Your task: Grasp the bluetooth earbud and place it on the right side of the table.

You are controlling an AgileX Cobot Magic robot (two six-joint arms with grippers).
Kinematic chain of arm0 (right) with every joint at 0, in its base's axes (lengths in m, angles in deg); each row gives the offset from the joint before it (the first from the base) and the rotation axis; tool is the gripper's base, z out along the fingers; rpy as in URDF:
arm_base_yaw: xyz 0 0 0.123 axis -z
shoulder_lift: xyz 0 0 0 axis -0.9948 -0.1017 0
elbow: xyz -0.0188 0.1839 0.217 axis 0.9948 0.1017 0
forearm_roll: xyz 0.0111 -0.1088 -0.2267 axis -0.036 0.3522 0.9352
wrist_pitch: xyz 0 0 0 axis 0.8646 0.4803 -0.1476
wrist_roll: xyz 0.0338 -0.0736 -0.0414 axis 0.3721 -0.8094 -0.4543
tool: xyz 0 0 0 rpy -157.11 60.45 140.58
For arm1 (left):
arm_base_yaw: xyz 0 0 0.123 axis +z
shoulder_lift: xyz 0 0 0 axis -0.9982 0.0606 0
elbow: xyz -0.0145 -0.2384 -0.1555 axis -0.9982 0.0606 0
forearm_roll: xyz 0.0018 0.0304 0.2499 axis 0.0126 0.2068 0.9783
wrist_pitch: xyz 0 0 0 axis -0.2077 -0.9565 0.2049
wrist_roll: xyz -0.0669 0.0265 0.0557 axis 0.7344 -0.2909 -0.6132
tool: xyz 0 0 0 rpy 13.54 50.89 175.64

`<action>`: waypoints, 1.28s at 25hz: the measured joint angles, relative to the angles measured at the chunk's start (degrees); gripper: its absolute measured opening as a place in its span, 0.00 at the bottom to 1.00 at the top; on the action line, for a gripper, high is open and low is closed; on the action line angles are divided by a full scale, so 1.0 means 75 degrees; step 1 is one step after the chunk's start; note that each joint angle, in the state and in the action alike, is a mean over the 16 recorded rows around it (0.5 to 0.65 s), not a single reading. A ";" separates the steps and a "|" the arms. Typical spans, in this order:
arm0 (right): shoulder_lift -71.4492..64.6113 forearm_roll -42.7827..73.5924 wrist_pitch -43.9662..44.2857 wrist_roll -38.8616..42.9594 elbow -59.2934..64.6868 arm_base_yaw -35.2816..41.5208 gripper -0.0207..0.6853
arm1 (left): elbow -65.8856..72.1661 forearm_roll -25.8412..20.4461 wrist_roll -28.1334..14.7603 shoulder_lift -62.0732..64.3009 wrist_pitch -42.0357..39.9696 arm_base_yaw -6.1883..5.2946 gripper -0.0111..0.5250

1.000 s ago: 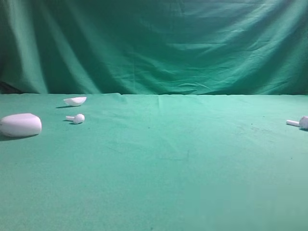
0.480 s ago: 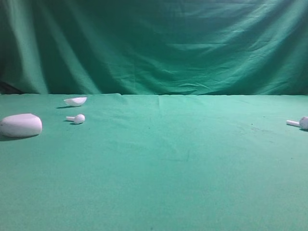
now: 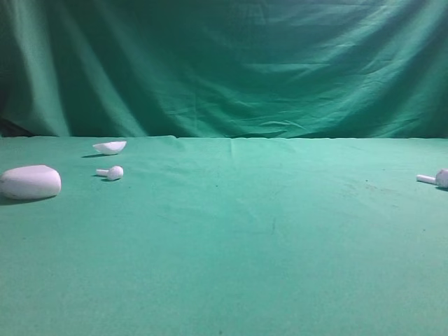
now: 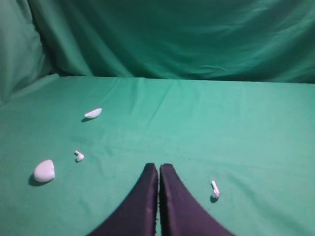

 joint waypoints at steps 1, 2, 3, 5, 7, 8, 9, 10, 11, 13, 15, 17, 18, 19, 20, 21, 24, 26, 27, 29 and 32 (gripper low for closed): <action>0.0141 -0.0023 -0.0034 -0.0007 0.0033 0.0000 0.03 | 0.0000 0.0000 0.0000 0.0000 0.0000 0.0000 0.02; 0.0264 -0.0039 -0.0071 -0.0016 0.0059 0.0000 0.03 | 0.0000 0.0000 0.0000 0.0000 0.0000 0.0000 0.02; 0.0365 -0.0045 -0.0118 -0.0024 0.0085 0.0000 0.03 | 0.0000 0.0000 0.0000 0.0000 0.0000 0.0000 0.02; 0.0511 -0.0017 -0.0252 -0.0044 0.0148 0.0000 0.03 | 0.0000 0.0000 0.0000 0.0000 0.0000 0.0000 0.02; 0.0616 0.0070 -0.0447 -0.0065 0.0276 0.0003 0.03 | 0.0000 0.0000 0.0000 0.0000 0.0000 0.0000 0.02; 0.0659 0.0133 -0.0575 -0.0076 0.0370 0.0008 0.03 | 0.0000 0.0000 0.0000 0.0000 0.0000 0.0000 0.02; 0.0703 0.0205 -0.0723 -0.0087 0.0491 0.0017 0.03 | 0.0000 0.0000 0.0000 0.0000 0.0000 0.0000 0.02; 0.0752 0.0280 -0.0897 -0.0097 0.0643 0.0031 0.03 | 0.0000 0.0000 0.0000 0.0000 0.0000 0.0000 0.02; 0.0807 0.0358 -0.1101 -0.0108 0.0824 0.0048 0.03 | 0.0000 0.0000 0.0000 0.0000 0.0000 0.0000 0.02; 0.0921 0.0517 -0.1587 -0.0129 0.1263 0.0103 0.03 | 0.0000 0.0000 0.0000 0.0000 0.0000 0.0000 0.02; 0.1037 0.0678 -0.2152 -0.0150 0.1800 0.0185 0.03 | 0.0000 0.0000 0.0000 0.0000 0.0000 0.0000 0.02; 0.1154 0.0819 -0.2744 -0.0159 0.2414 0.0296 0.03 | 0.0000 -0.0001 0.0000 0.0000 0.0000 0.0000 0.02; 0.1212 0.0875 -0.3034 -0.0157 0.2738 0.0358 0.03 | 0.0000 -0.0001 0.0000 0.0000 0.0000 0.0000 0.02; 0.1269 0.0922 -0.3310 -0.0152 0.3060 0.0425 0.04 | 0.0000 -0.0001 0.0000 0.0000 0.0000 0.0000 0.02; 0.1327 0.0955 -0.3565 -0.0145 0.3375 0.0494 0.04 | 0.0000 -0.0001 0.0000 0.0000 0.0000 0.0000 0.02; 0.1383 0.0977 -0.3793 -0.0137 0.3675 0.0564 0.05 | 0.0000 -0.0001 0.0000 0.0000 0.0000 0.0000 0.02; 0.1518 0.0981 -0.4296 -0.0108 0.4451 0.0767 0.06 | 0.0000 -0.0001 0.0000 0.0000 0.0000 0.0000 0.02; 0.1562 0.0957 -0.4468 -0.0089 0.4842 0.0886 0.07 | 0.0000 -0.0001 0.0000 0.0000 0.0000 0.0000 0.02; 0.1568 0.0944 -0.4508 -0.0079 0.4992 0.0940 0.07 | 0.0000 -0.0001 0.0000 0.0000 0.0000 0.0000 0.02; 0.1571 0.0914 -0.4510 -0.0060 0.5218 0.1027 0.08 | 0.0000 -0.0001 0.0000 0.0000 0.0000 0.0000 0.02; 0.1571 0.0874 -0.4376 -0.0031 0.5378 0.1106 0.10 | 0.0000 -0.0001 0.0000 0.0000 0.0000 0.0000 0.02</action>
